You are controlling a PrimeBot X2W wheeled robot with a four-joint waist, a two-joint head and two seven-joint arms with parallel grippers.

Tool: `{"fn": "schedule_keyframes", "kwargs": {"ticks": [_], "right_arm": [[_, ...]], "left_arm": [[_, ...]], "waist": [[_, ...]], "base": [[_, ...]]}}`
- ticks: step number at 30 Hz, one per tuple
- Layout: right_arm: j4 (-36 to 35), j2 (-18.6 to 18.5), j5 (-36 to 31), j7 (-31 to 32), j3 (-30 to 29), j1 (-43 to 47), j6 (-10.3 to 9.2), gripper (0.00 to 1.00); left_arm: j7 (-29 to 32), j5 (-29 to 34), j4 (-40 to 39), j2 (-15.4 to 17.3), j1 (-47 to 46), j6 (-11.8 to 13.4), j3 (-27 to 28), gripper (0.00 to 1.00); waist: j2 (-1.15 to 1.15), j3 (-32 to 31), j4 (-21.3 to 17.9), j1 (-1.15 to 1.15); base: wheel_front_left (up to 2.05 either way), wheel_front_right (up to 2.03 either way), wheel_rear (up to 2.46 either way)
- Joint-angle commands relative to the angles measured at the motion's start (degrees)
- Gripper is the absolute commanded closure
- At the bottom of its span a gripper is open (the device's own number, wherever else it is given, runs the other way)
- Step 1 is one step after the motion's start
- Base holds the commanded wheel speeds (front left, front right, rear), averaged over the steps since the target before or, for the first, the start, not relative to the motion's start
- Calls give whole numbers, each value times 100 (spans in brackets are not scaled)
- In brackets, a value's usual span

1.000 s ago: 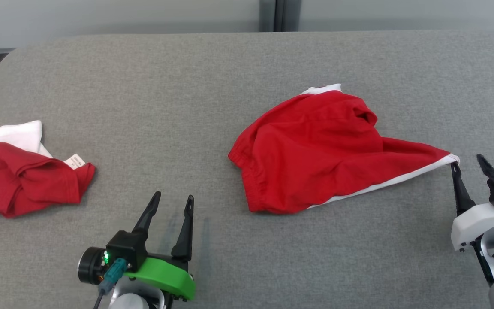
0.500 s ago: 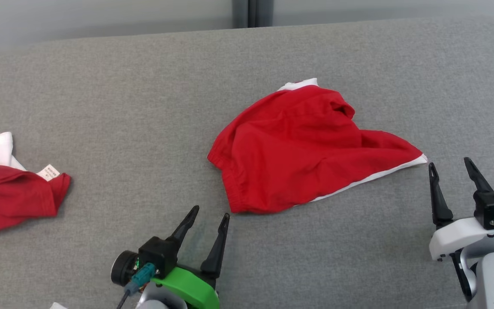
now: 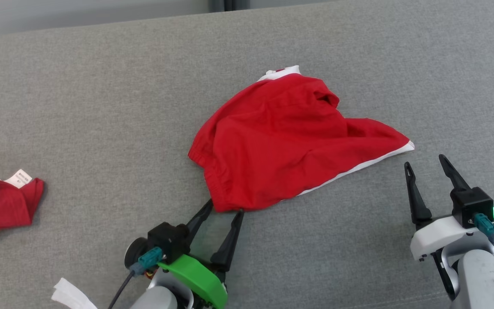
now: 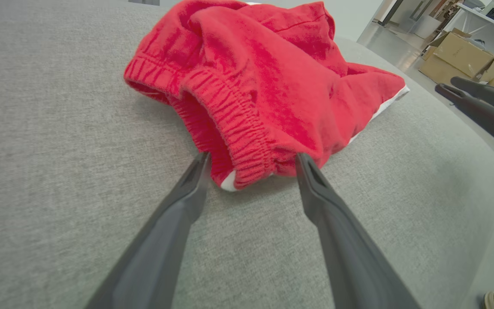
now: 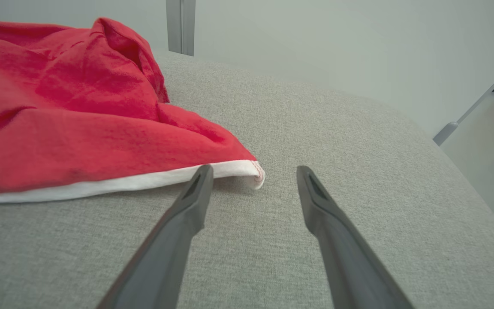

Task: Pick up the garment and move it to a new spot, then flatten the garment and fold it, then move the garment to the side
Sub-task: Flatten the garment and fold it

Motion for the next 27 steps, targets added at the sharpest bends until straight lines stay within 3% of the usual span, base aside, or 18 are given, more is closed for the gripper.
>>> {"fn": "schedule_keyframes", "kwargs": {"ticks": [1, 2, 3, 4, 5, 9, 18, 27], "right_arm": [[1, -20, 0, -1, 23, -33, -10, 0], [3, -21, 19, -1, 35, -28, -10, 0], [10, -19, 58, -1, 64, -22, -10, 0], [19, -18, 87, -1, 87, -17, -10, 0], [25, -20, 122, -1, 114, -6, -10, 0], [41, -18, 220, -1, 201, 49, -10, 0], [-57, -18, 428, -1, 260, 25, -10, 0], [-128, -19, 597, -1, 475, -274, -10, 0]], "left_arm": [[-4, -168, 17, 54, -132, -23, -147, 0], [-4, -258, 27, 68, -180, -23, -167, 0], [-4, -317, -28, 91, -260, -23, -161, 51], [-4, -362, -65, 91, -284, -23, -158, 85], [-4, -393, -93, 93, -274, -23, -185, 100], [-4, -469, -292, 182, -330, -23, -237, 100], [-3, -204, -849, 309, -30, -23, 356, 100], [-3, -122, -266, 432, -608, -23, 585, 100]], "waist": [[0, 16, -28, 0], [0, 11, -31, 0], [0, 3, -33, 0], [0, -8, -30, 0], [0, -27, -19, 0], [0, -88, 61, 0], [0, -30, 312, 0], [0, 449, 159, 0]], "base": [[0, 0, 0], [0, 0, 0], [0, 0, 0], [0, 0, 0], [0, 0, 0], [0, 0, 0], [0, 0, 0], [0, 0, 0]]}}
